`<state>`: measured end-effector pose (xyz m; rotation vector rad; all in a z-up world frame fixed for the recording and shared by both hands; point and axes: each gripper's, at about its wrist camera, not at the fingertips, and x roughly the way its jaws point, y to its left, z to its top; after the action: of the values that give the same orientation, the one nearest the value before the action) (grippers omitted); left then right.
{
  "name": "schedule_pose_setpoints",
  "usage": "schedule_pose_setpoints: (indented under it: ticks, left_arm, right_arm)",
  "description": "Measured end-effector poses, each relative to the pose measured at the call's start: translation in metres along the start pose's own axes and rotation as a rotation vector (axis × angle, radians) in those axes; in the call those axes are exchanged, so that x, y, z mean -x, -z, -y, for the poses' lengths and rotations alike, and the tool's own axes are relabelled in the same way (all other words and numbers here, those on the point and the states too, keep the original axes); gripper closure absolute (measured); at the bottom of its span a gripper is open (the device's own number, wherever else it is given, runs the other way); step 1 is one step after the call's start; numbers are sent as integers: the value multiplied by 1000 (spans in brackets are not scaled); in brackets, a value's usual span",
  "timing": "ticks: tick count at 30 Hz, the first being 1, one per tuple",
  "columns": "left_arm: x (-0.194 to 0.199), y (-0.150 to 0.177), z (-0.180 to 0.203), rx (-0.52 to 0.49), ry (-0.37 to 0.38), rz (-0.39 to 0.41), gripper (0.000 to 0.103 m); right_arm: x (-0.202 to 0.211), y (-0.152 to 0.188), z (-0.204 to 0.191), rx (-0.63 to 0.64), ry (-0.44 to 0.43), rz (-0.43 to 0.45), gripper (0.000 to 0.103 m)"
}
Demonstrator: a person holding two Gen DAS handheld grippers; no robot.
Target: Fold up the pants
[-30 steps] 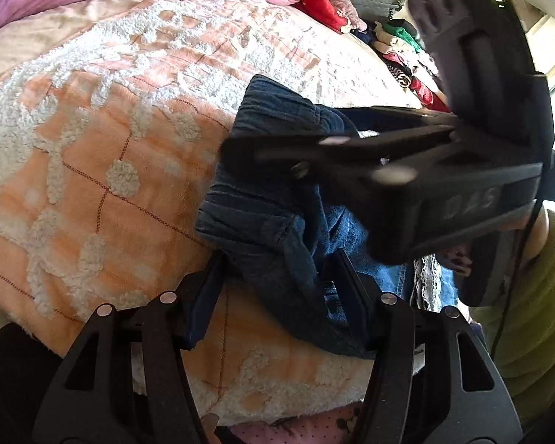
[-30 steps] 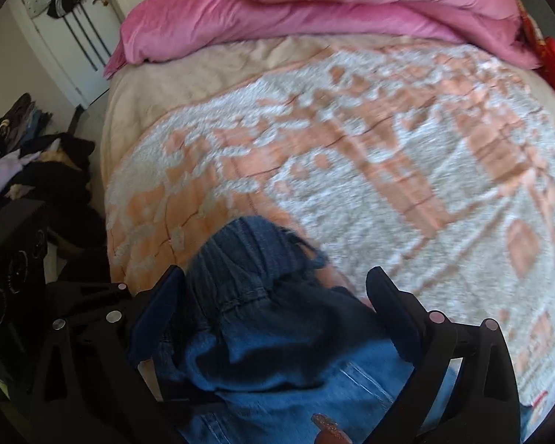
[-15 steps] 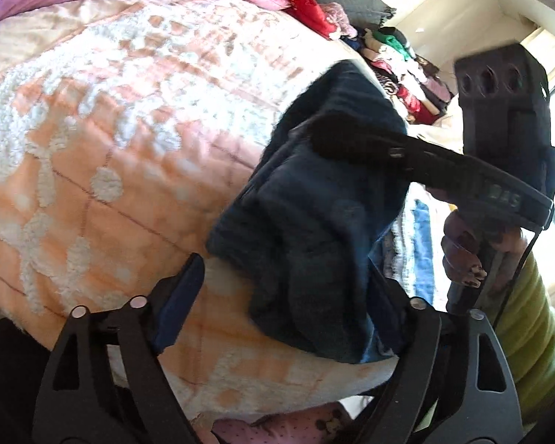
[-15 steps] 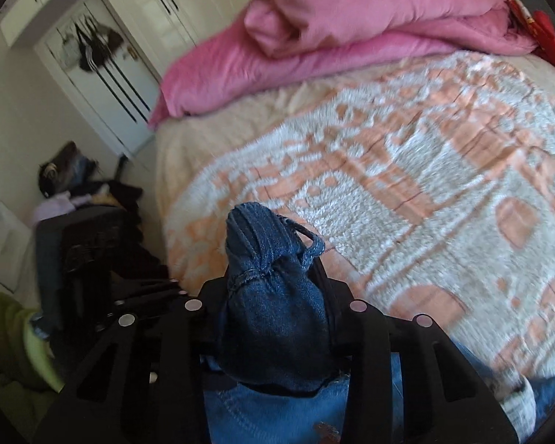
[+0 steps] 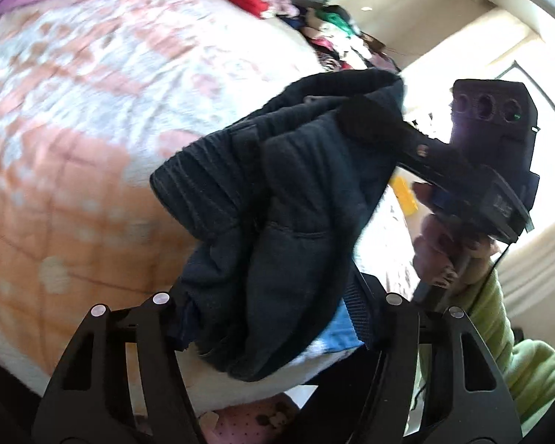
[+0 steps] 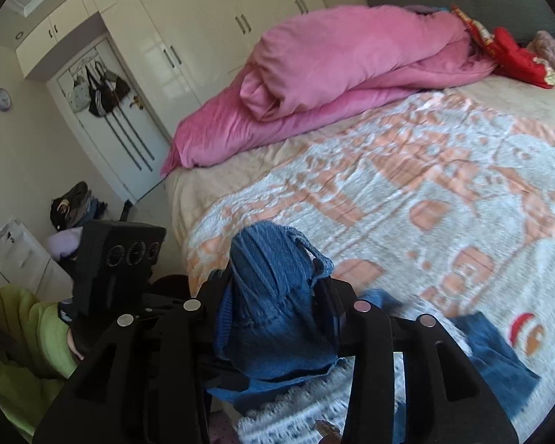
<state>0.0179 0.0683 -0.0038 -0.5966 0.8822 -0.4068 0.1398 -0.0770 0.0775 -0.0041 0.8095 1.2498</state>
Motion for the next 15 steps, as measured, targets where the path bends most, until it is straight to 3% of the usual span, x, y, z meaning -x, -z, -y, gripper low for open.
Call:
schedule_pose_setpoints:
  ticks: [2,4,9,15]
  left_arm:
    - [-4,3,16,-46,21,-8,48]
    - [-13,9,37,-113,28,-26,48]
    - [-40,35,63,-231,10,-125,48]
    - [-66,52,71,-296,-56,-199,44]
  right_arm:
    - [22,10,9,-33,27,38,42]
    - [41,24,20,-71,102,68,30]
    - [75,76,51,-224,265,63,23]
    - [72,117,66,-386,283,31,12]
